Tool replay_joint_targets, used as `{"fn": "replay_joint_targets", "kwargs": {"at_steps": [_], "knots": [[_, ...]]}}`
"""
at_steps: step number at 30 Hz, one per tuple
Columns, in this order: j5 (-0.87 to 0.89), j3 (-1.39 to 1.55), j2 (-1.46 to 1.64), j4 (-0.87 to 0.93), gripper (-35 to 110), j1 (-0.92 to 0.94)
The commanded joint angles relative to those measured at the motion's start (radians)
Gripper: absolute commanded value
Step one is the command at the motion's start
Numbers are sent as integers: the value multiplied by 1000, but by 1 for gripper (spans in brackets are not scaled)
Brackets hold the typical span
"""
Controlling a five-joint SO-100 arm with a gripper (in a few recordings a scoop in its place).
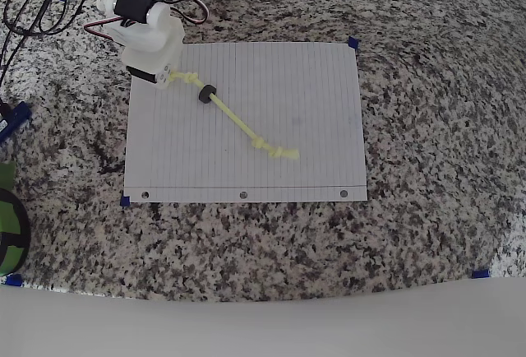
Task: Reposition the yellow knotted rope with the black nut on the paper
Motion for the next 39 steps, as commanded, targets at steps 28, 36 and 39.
{"fn": "replay_joint_targets", "kwargs": {"at_steps": [28,36,39], "knots": [[-12,-51,637,109,1,155],[-11,-52,799,110,1,75],[-12,-71,848,109,1,32]]}}
